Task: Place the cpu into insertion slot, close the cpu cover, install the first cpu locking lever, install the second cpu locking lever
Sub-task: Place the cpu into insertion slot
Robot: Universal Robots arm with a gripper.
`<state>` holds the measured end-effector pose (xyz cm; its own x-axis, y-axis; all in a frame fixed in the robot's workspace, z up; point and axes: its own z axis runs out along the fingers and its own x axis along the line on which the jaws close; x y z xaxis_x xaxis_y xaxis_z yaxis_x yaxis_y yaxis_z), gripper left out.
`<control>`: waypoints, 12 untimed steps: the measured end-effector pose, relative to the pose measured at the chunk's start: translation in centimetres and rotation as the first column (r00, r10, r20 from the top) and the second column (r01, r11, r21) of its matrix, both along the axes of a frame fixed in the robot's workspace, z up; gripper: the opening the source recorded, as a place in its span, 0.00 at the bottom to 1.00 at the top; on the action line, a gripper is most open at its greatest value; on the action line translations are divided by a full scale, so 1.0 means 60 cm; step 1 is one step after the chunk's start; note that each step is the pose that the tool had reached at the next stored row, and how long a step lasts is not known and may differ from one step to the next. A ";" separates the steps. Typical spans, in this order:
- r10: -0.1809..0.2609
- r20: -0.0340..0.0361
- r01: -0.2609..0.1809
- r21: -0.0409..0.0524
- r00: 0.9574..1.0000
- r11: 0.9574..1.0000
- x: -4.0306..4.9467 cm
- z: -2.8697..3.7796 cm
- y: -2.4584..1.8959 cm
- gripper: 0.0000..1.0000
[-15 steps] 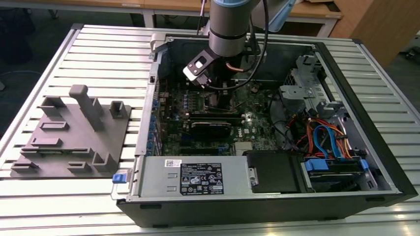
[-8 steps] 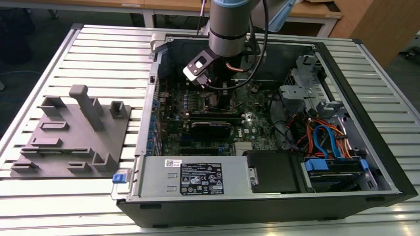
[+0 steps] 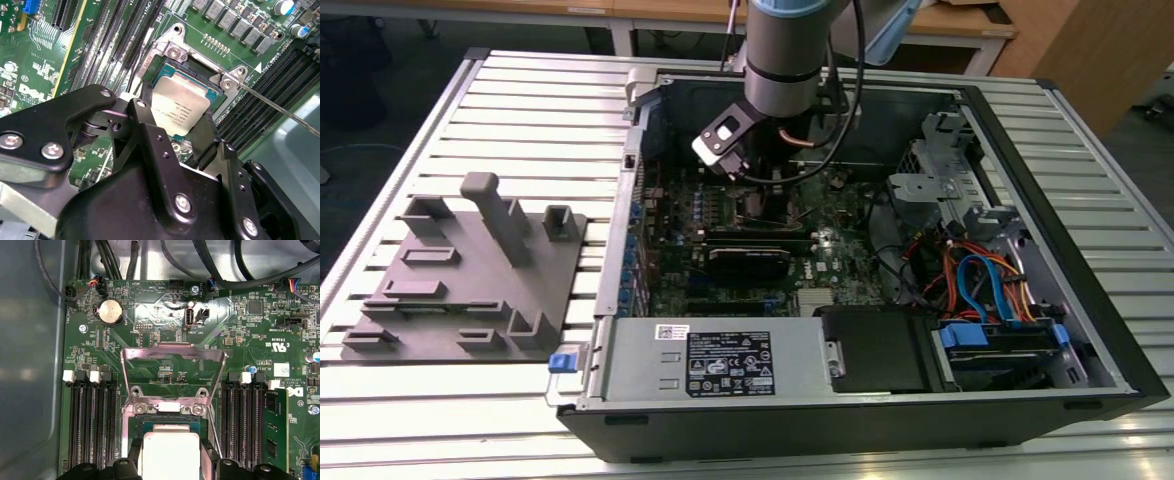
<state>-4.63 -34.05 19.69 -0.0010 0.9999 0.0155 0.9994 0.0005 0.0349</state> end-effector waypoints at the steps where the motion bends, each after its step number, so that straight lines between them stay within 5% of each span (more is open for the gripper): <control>1: 0.000 0.000 0.000 0.000 1.000 1.000 0.000 -0.001 0.0002 0.54; 12: -0.002 0.000 0.002 0.001 1.000 1.000 0.001 -0.004 0.0013 0.54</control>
